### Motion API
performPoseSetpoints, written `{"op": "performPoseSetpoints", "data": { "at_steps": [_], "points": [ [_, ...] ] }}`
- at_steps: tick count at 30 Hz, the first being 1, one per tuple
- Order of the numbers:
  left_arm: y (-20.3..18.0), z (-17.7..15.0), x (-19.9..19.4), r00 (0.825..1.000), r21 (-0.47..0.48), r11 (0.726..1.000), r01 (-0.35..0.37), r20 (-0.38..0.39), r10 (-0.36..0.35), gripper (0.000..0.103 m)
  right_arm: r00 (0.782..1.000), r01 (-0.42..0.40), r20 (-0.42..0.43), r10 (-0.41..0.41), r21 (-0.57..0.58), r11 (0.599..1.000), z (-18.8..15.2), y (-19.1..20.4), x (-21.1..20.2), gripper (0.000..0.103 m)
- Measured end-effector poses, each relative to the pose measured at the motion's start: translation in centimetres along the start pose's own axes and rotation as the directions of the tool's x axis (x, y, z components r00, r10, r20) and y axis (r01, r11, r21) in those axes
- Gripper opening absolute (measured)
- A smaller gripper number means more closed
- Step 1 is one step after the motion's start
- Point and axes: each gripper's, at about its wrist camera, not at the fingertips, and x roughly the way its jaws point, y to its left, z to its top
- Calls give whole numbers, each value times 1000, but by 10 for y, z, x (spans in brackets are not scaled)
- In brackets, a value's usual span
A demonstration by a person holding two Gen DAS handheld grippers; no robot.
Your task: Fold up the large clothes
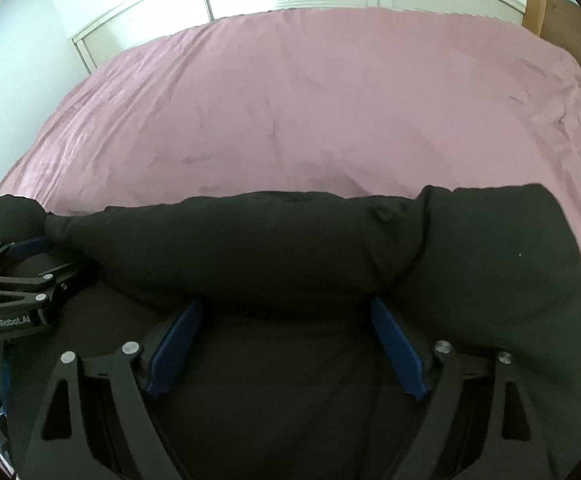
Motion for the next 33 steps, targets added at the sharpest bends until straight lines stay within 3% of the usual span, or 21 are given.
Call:
{"op": "performPoseSetpoints", "data": {
  "at_steps": [5, 11, 14, 17, 23, 27, 33],
  "points": [
    [-3, -2, 9, 1000, -3, 1000, 6, -26, -6, 102, 1000, 11, -9, -11, 6, 1000, -2, 1, 21, 92],
    [1, 7, -26, 999, 29, 999, 42, -27, -42, 102, 998, 16, -64, -17, -11, 1000, 6, 6, 11, 92],
    [14, 10, -45, 1000, 71, 998, -3, -8, 4, 102, 999, 18, -51, -19, -24, 1000, 13, -3, -5, 92],
    [50, 10, -58, 996, 35, 996, -81, -17, 82, 102, 997, 43, -61, -41, 37, 998, 17, -32, -12, 92],
    [133, -2, -101, 980, -126, 973, -195, 18, 199, 100, 972, 229, -83, -221, 109, 967, 26, -96, -35, 92],
    [146, -22, -133, 975, -153, 969, -195, 76, 208, 100, 973, 232, -33, -230, 129, 964, 23, -112, -69, 92],
    [139, -57, -158, 981, -194, 975, -107, 141, 136, 100, 988, 146, 34, -149, 69, 987, -6, -82, -105, 92]
  ]
}}
